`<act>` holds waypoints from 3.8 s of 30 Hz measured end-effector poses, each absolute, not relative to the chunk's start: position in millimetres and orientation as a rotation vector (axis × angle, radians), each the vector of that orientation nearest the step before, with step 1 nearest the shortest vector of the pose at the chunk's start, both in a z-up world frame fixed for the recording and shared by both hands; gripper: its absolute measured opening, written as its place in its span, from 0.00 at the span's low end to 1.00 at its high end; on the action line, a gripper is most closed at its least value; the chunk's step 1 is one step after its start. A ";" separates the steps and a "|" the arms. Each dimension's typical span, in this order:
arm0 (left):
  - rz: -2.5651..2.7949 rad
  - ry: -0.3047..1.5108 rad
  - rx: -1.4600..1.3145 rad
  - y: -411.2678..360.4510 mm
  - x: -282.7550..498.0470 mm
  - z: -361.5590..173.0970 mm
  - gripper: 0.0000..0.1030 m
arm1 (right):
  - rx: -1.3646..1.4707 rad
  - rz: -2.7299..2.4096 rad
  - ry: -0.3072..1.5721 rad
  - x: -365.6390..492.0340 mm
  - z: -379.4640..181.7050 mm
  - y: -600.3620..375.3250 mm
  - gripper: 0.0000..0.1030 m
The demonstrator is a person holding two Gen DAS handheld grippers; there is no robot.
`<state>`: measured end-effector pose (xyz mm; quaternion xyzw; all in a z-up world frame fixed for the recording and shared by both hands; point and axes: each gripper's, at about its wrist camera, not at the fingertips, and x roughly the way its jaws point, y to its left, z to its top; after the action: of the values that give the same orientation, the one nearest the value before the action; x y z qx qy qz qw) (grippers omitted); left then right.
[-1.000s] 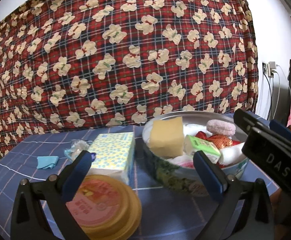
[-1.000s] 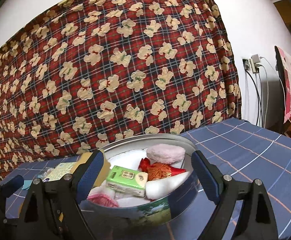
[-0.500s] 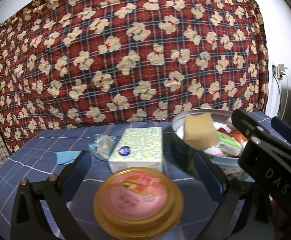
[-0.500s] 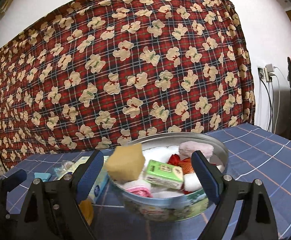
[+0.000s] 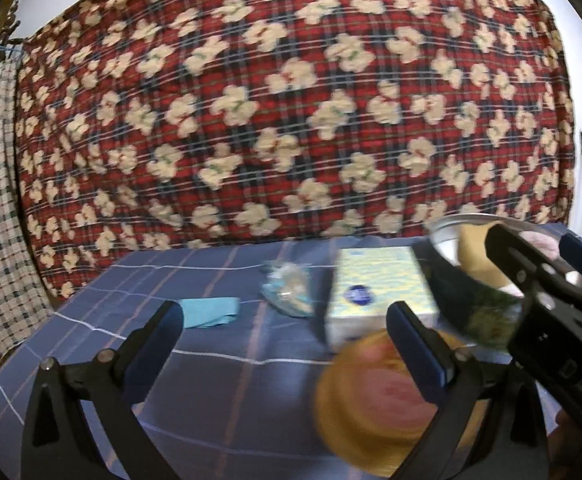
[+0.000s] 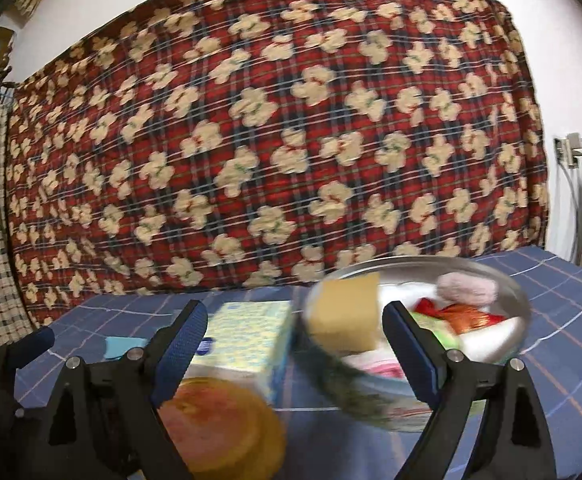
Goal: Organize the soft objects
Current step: 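Lift both open grippers out of the tin and withdraw, then grasp the light-blue cloth with the left gripper while the right gripper approaches the cotton swab bag, then hold the light-blue cloth with the left gripper while the right gripper grasps the cotton swab bag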
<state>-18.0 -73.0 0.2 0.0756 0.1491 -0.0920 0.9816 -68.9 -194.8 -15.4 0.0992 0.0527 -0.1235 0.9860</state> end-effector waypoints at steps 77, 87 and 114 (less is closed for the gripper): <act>-0.095 0.682 -0.139 87.5 175.3 -1.5 0.21 | 0.013 -0.152 0.951 217.3 -26.8 -83.1 0.49; -0.091 0.679 -0.126 86.5 174.5 -1.7 0.21 | 0.014 -0.135 0.917 212.6 -15.8 -95.2 0.15; -0.049 0.622 -0.133 92.7 169.1 -2.3 0.21 | 0.302 -0.007 0.923 205.6 -22.3 -98.7 0.36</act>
<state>169.1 92.7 -2.3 -0.0652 0.3059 -0.0242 0.9495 205.6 -98.7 -22.3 0.1451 0.4438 -0.0034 0.8843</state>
